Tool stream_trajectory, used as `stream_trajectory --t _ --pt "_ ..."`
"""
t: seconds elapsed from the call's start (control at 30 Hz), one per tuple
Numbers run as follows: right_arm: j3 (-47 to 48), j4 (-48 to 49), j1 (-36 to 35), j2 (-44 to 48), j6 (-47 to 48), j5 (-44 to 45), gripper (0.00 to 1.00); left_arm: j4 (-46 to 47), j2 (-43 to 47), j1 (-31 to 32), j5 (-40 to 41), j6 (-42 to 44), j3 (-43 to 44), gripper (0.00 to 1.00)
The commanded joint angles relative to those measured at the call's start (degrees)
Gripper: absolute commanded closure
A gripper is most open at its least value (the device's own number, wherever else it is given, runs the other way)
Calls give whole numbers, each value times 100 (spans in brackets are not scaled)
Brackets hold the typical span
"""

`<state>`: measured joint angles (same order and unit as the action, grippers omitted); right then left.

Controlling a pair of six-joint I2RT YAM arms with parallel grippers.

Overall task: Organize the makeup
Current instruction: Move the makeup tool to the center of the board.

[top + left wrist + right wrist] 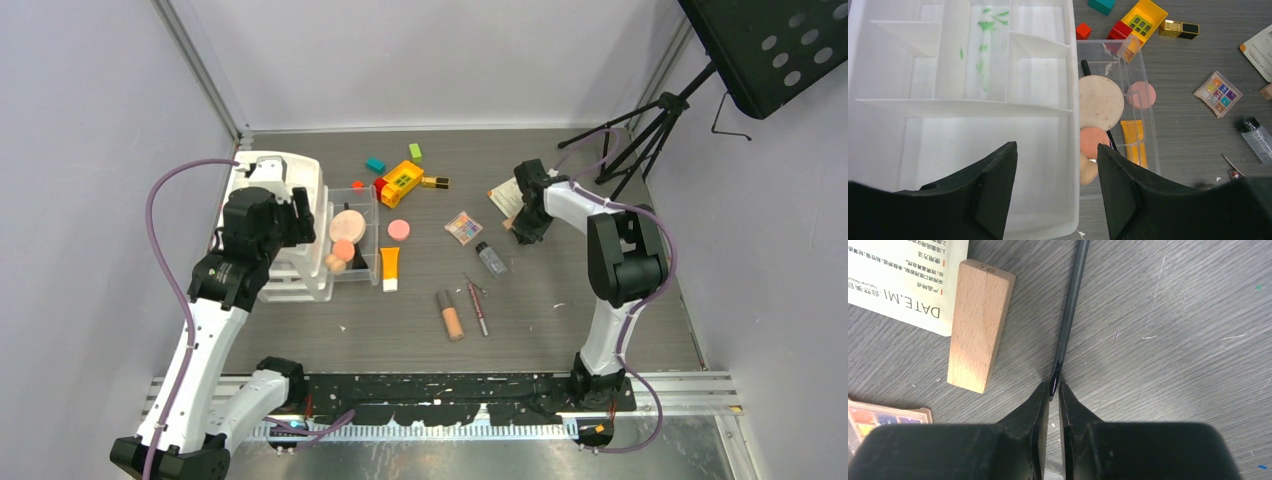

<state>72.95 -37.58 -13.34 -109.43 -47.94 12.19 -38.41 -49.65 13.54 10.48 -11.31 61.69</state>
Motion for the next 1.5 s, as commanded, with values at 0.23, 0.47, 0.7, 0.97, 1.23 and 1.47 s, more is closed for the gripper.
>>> stream_trajectory --t 0.23,0.47,0.7,0.97,1.23,1.47 --pt "-192 -667 53 -31 376 229 71 175 66 21 24 72 98 38" --pt "243 -715 482 -299 451 333 63 177 65 22 24 76 90 38" --pt "814 -734 938 -897 586 279 64 185 49 26 24 76 91 38" --pt "1112 -730 1169 -1180 770 192 75 179 48 23 63 90 89 38" --pt "1004 -646 1171 -1104 987 314 100 179 32 17 69 94 104 38" --pt "766 -663 1140 -336 1037 723 100 187 33 17 43 85 89 38"
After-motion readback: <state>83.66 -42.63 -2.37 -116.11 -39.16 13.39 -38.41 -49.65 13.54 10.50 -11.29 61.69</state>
